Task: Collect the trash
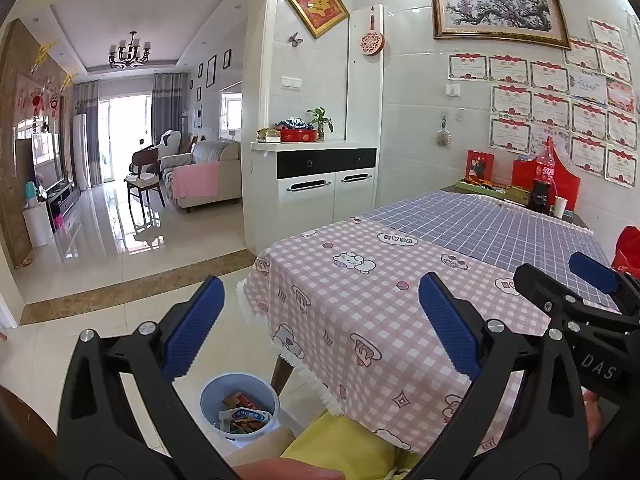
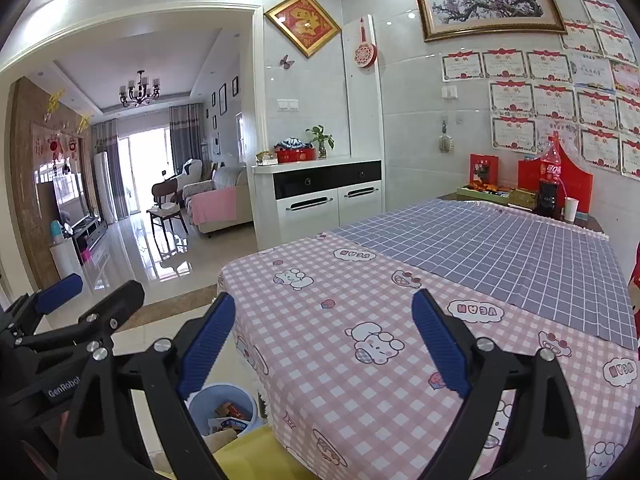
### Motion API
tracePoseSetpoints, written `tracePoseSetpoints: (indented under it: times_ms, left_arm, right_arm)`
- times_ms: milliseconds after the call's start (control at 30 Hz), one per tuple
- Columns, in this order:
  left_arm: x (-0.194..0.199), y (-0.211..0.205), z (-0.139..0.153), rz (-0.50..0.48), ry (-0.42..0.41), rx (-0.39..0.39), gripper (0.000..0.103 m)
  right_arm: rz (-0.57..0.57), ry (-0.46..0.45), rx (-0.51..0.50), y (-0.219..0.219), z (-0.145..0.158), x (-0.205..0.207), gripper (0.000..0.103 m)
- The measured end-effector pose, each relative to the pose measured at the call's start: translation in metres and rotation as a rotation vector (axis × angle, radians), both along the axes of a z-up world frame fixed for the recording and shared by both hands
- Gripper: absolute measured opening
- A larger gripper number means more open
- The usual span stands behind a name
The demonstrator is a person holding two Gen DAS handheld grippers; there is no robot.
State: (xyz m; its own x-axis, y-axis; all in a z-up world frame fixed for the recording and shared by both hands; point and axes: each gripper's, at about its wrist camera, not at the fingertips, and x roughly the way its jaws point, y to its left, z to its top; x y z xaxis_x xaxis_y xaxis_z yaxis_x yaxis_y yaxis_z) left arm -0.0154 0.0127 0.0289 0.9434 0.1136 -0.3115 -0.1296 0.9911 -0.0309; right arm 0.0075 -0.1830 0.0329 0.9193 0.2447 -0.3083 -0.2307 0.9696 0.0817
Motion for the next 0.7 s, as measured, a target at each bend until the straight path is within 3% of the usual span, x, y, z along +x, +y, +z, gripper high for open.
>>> tracePoseSetpoints:
  times_ms: [700]
  left_arm:
    - [0.0015, 0.0007, -0.0027, 0.003, 0.011, 0.006, 0.096]
  right_arm:
    - [0.025, 0.021, 0.016, 0.0044, -0.0013, 0.0021, 0.088]
